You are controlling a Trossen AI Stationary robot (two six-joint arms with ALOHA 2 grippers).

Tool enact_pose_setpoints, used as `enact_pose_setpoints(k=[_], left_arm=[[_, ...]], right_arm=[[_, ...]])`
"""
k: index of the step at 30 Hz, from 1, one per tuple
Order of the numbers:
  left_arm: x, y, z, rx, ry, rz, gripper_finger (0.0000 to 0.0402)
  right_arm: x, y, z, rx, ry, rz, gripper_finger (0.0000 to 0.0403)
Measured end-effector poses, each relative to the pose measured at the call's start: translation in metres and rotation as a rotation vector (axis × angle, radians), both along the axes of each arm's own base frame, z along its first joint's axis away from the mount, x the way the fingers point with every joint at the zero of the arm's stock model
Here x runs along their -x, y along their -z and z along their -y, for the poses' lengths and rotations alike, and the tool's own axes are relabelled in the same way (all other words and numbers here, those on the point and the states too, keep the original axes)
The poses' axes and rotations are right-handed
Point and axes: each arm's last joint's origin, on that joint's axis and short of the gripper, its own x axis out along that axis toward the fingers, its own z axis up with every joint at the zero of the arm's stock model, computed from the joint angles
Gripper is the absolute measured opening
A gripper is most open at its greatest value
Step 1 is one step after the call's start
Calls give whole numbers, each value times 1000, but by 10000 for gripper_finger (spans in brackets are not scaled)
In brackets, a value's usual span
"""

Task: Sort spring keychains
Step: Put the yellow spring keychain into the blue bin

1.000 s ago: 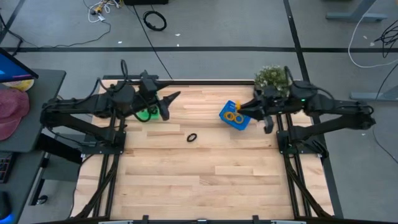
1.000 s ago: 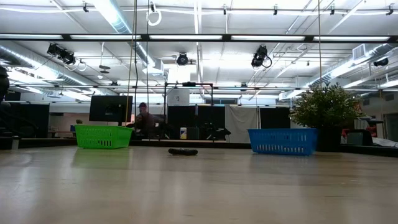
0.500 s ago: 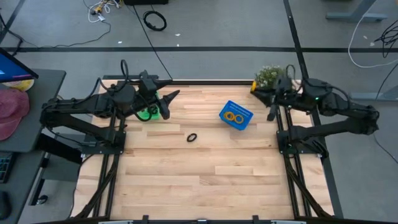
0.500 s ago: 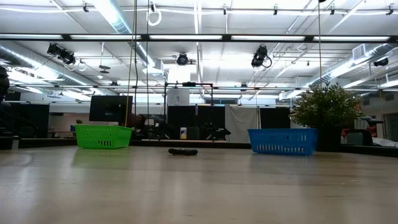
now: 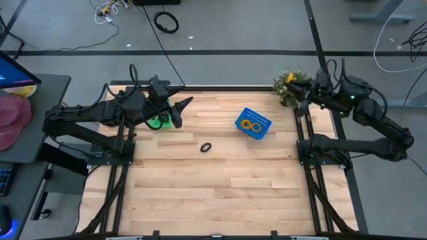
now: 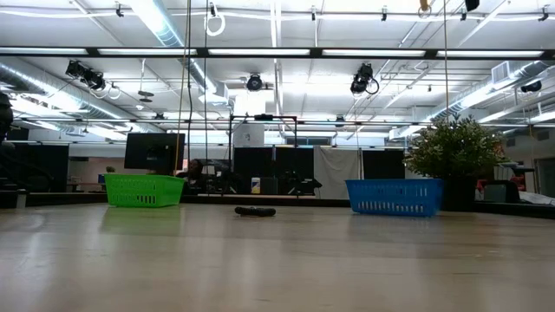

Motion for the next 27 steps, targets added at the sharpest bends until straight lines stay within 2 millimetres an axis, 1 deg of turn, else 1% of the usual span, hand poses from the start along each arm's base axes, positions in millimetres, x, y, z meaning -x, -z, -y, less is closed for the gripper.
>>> enact_pose_setpoints(k=[3, 5, 7, 10, 14, 18, 23, 27], left_arm=[[0, 0, 0, 2, 0, 2, 236], [0, 0, 0, 8, 0, 5, 236], [0, 0, 0, 9, 0, 6, 236], [0, 0, 0, 9, 0, 6, 236], [0, 0, 0, 10, 0, 7, 236], [0, 1, 0, 10, 0, -9, 236], [0, 4, 0, 24, -2, -27, 236], [0, 5, 0, 24, -2, -39, 236]], right_arm=[[-3, 1, 4, -16, -17, -9, 43], [-9, 4, 8, -35, -18, -32, 43], [-21, 10, 15, -74, -12, -83, 43], [-44, 23, 27, -147, -16, -166, 43], [-75, 45, 42, -258, -29, -284, 43], [-98, 77, 56, -410, 3, -467, 43], [-117, 111, 64, -564, -10, -659, 43], [-128, 131, 68, -636, -17, -758, 43]])
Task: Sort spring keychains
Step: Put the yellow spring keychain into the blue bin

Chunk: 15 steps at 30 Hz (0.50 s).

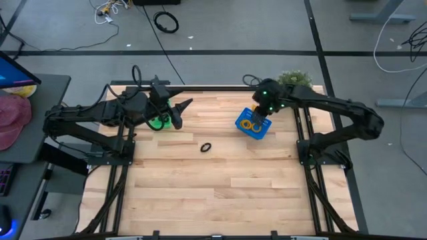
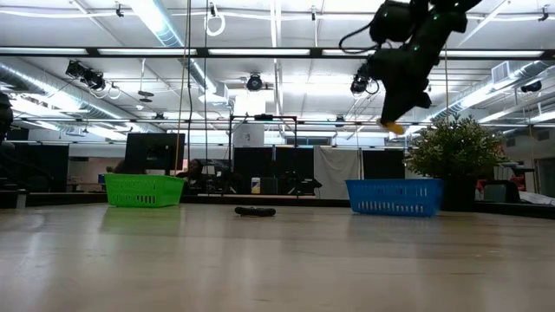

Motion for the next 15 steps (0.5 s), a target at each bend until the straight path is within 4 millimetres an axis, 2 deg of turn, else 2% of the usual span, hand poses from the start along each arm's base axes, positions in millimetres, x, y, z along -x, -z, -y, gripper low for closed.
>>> enact_pose_setpoints(k=[8, 15], left_arm=[[0, 1, 0, 0, 0, -13, 236], [-3, 4, 0, -1, -2, -27, 236]], right_arm=[[-8, 28, -2, -119, 18, -193, 43], [-24, 49, -1, -132, -4, -255, 43]])
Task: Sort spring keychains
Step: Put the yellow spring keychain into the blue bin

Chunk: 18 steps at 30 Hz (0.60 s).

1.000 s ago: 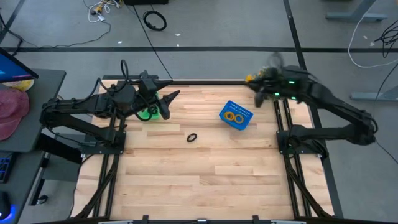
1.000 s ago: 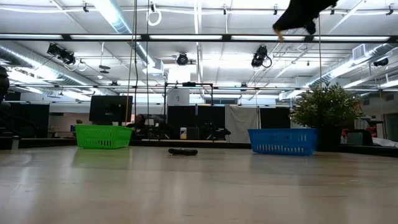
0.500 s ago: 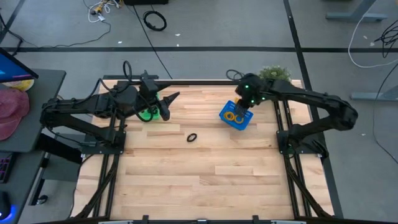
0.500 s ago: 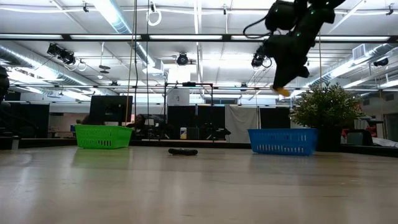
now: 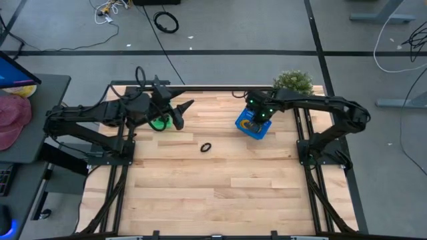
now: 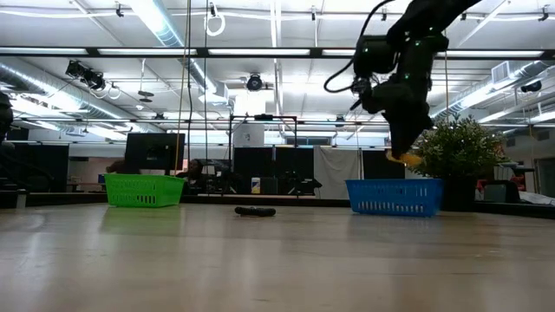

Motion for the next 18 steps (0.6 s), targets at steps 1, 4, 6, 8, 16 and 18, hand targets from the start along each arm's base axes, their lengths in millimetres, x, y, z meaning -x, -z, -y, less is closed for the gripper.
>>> enact_pose_setpoints(k=[1, 4, 6, 8, 16, 18], left_arm=[[-1, 0, 0, 0, 0, -1, 236], [-4, 3, 0, 0, -3, -10, 236], [-5, 4, 0, 1, -2, -22, 236], [-8, 4, 0, 4, -4, -14, 236], [-9, 6, 0, 4, -4, -21, 236], [-9, 6, 0, 4, -4, -21, 236]], right_arm=[[-2, 4, 1, -5, -4, -14, 43], [-6, 11, 2, -13, -18, -35, 43], [-9, 15, 4, -11, -25, -36, 43], [-10, 18, 4, -14, -28, -47, 43], [-10, 39, 6, -37, -41, -103, 43], [-8, 46, 5, -43, -32, -111, 43]])
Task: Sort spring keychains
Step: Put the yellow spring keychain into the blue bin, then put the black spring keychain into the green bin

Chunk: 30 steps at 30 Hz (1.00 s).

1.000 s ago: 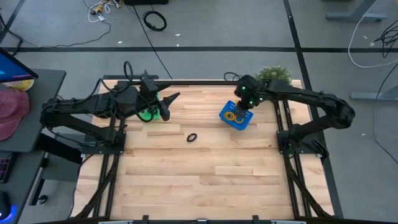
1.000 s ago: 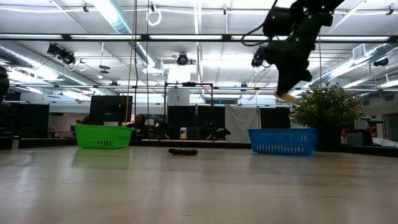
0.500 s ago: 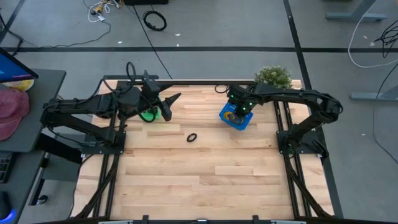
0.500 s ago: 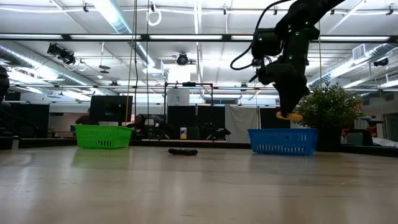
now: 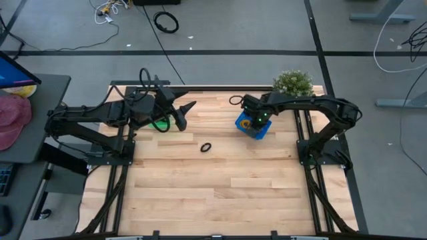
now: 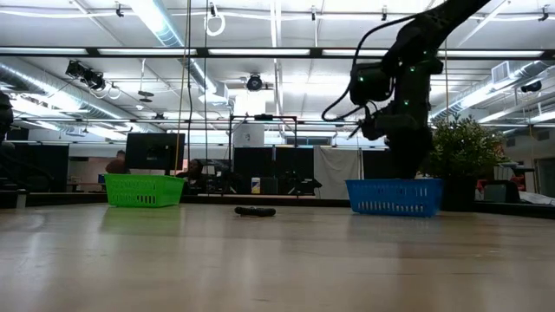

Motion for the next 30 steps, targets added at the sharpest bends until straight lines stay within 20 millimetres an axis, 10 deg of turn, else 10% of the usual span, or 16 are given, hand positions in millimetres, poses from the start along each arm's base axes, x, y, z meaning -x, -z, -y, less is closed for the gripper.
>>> enact_pose_setpoints(k=[30], left_arm=[[0, 0, 0, 0, 0, 1, 236]], right_arm=[[0, 0, -10, -23, 11, 48, 104]])
